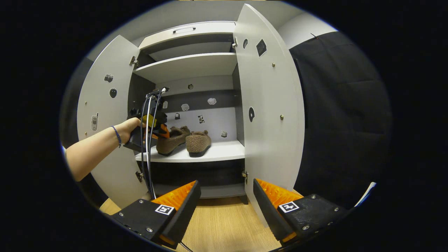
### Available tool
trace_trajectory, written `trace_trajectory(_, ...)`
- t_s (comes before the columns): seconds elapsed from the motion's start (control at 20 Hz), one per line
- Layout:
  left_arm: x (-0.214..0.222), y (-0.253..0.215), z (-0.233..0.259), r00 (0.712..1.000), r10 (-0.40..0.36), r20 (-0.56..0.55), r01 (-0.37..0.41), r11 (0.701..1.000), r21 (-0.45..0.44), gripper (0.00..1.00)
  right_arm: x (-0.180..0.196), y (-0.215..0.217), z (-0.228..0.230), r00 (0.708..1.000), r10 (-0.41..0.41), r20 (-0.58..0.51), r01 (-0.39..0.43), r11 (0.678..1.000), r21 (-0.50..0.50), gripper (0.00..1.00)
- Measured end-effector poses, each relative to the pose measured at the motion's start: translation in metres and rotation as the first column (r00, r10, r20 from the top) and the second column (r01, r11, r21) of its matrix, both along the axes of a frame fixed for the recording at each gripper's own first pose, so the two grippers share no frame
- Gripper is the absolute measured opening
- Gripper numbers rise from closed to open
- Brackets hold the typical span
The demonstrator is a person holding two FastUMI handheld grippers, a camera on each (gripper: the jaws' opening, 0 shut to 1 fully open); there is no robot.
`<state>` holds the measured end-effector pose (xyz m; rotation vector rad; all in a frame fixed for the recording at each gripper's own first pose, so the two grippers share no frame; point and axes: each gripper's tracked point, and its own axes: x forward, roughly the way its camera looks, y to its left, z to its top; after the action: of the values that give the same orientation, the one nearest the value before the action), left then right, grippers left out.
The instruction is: Grab one shoe with the right hand and put it into the shoe cabinet, grab the other shoe with the left hand and put it into the shoe cabinet; then close the right door with the right hand and the left door with the left hand.
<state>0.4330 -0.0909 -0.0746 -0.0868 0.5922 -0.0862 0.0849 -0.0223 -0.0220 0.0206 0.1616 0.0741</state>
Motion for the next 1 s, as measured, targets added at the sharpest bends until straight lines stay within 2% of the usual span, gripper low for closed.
trace_trajectory(0.05,-0.001,0.002,0.005,1.000,0.012,0.015,-0.012,1.000,0.002,0.33,0.000,-0.001,-0.002,1.000,0.011,-0.017,-0.011,1.000,0.007,0.93)
trace_trajectory(0.1,-0.008,0.004,0.015,0.999,0.017,0.031,-0.017,1.000,0.000,0.33,-0.002,0.000,-0.002,0.999,0.029,-0.030,-0.029,0.999,0.018,0.93)
trace_trajectory(0.15,-0.014,0.004,0.021,0.999,0.019,0.037,-0.018,1.000,-0.005,0.41,-0.004,-0.001,0.000,0.999,0.045,-0.030,-0.045,0.999,0.027,0.93)
trace_trajectory(0.2,-0.026,0.002,0.031,0.999,0.019,0.049,-0.018,1.000,-0.016,0.55,-0.005,-0.003,0.002,0.998,0.057,-0.027,-0.056,0.998,0.030,0.93)
trace_trajectory(0.25,-0.037,0.001,0.042,0.997,0.018,0.069,-0.016,0.999,-0.033,0.55,-0.008,-0.007,0.003,0.997,0.067,-0.025,-0.066,0.997,0.028,0.93)
trace_trajectory(0.3,-0.051,0.000,0.052,0.995,0.017,0.097,-0.013,0.999,-0.042,0.69,-0.010,-0.012,0.004,0.997,0.072,-0.024,-0.072,0.997,0.026,0.93)
trace_trajectory(0.35,-0.066,0.001,0.062,0.992,0.021,0.122,-0.016,0.999,-0.040,0.89,-0.013,-0.017,0.003,0.996,0.081,-0.024,-0.080,0.996,0.026,0.93)
trace_trajectory(0.4,-0.083,0.003,0.071,0.988,0.025,0.150,-0.020,0.999,-0.034,0.86,-0.017,-0.020,0.002,0.996,0.091,-0.026,-0.090,0.996,0.029,0.93)
trace_trajectory(0.5,-0.120,0.007,0.089,0.978,0.038,0.203,-0.035,0.999,-0.019,0.96,-0.026,-0.028,0.003,0.993,0.112,-0.030,-0.111,0.993,0.030,0.93)
trace_trajectory(0.65,-0.177,0.011,0.114,0.954,0.046,0.297,-0.046,0.999,-0.008,0.97,-0.038,-0.047,0.008,0.992,0.128,-0.013,-0.128,0.992,-0.006,0.93)
trace_trajectory(0.75,-0.214,0.015,0.124,0.932,0.042,0.359,-0.054,0.998,0.023,0.95,-0.041,-0.065,0.010,0.993,0.121,-0.006,-0.121,0.992,-0.025,0.93)
trace_trajectory(1.0,-0.303,0.042,0.133,0.891,0.037,0.453,-0.082,0.993,0.081,0.97,-0.032,-0.123,0.017,0.998,0.067,0.011,-0.067,0.996,-0.054,0.93)
